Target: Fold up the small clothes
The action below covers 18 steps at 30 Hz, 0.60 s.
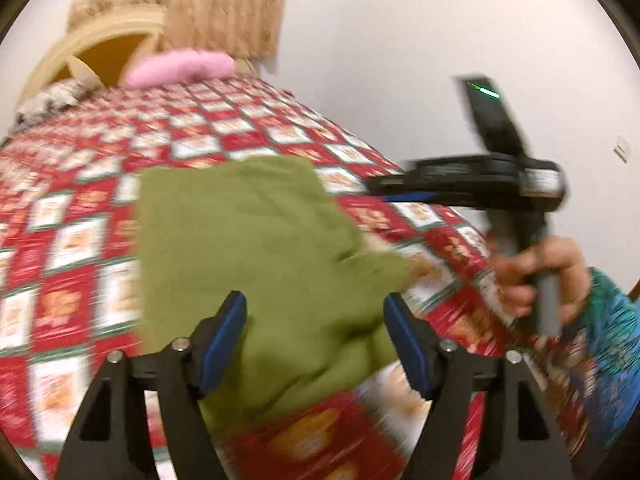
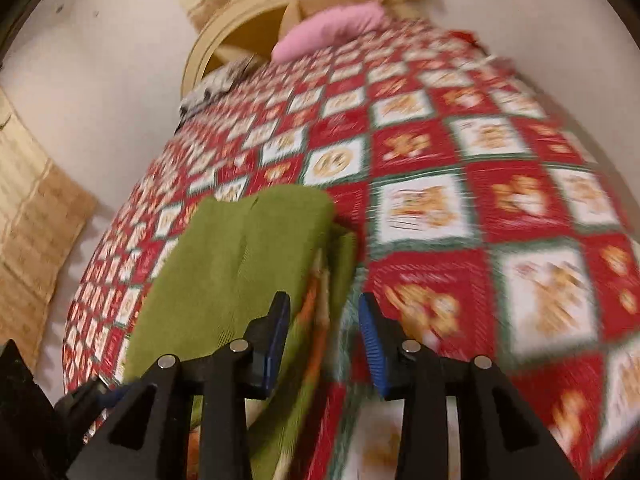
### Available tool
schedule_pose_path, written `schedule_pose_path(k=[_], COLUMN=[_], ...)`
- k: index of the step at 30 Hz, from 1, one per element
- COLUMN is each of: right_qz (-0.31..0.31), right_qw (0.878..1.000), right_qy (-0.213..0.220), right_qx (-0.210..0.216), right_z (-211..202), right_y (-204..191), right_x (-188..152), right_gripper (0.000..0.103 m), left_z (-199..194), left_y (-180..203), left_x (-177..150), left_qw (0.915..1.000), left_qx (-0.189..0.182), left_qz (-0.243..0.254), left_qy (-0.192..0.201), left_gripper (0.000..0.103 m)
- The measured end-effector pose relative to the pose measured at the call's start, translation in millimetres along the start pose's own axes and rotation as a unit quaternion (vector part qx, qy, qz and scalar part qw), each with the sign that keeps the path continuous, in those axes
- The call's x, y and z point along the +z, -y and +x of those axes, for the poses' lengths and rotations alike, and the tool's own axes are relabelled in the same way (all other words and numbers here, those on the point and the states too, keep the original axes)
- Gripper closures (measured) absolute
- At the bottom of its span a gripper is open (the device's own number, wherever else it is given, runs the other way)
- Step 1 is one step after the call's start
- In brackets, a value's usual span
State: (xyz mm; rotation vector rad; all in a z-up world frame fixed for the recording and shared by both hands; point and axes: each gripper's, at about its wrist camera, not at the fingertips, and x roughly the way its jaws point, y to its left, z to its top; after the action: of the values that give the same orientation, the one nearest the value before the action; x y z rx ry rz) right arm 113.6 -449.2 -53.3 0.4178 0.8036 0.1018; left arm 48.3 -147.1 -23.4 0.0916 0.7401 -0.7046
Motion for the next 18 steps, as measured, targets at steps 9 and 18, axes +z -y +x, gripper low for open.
schedule_pose_path(k=[9,18], right_qz=[-0.12,-0.225], right_qw=[0.992,0.964], right_qy=[0.029,-0.033], right_qx=[-0.03,-0.134], right_z=[-63.3,-7.4], right_y=[-89.7,-111.1], right_x=[-70.3,-89.5], right_gripper=[0.059,0.056], left_z=[-21.1,5.5], left_y=[-62.3,-33.6], left_x=[-27.4,-44.6], left_qw=[0.9948,0.9901], left_qx=[0.081,0.135], left_qz=[-0.06,0.02], left_qy=[-0.012,-0.032], left_gripper=[0.029,0.011])
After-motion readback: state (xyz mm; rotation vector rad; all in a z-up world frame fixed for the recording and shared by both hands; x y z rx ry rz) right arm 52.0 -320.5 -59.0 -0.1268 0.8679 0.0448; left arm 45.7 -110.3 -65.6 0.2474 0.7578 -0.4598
